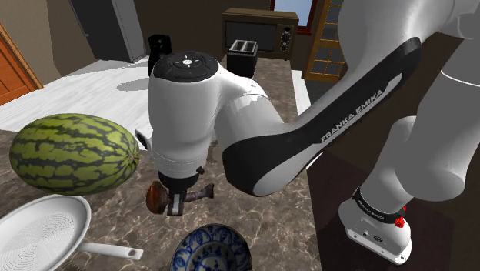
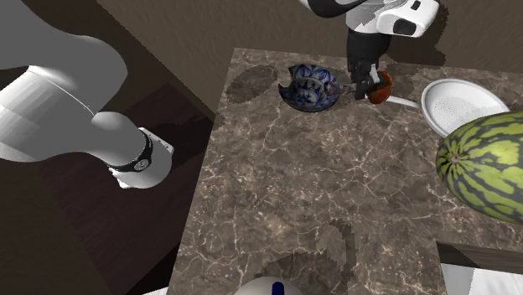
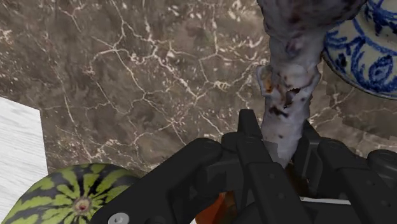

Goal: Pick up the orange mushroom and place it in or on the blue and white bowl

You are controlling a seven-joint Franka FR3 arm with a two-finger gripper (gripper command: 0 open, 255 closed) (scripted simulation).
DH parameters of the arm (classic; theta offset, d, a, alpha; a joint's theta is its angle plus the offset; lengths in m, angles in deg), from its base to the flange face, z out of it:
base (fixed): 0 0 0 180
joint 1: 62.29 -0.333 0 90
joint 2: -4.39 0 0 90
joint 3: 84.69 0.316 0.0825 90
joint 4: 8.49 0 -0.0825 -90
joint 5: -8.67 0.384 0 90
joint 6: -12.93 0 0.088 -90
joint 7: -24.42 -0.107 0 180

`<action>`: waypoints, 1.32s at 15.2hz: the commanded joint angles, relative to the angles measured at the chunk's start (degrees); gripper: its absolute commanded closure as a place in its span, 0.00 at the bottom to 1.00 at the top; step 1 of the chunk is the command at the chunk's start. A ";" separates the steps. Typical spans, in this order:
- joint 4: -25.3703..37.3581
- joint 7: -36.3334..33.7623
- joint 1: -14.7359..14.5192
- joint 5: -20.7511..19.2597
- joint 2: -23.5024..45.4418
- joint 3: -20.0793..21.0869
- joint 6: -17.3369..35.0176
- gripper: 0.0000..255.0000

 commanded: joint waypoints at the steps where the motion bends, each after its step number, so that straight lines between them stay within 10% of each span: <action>1: -2.14 -2.21 -1.22 0.84 -1.96 1.25 0.27 1.00; 9: -8.54 -9.33 -6.40 5.75 -9.61 6.23 -0.21 1.00; 20: -11.45 -17.41 -5.46 -4.17 -2.27 7.09 7.10 1.00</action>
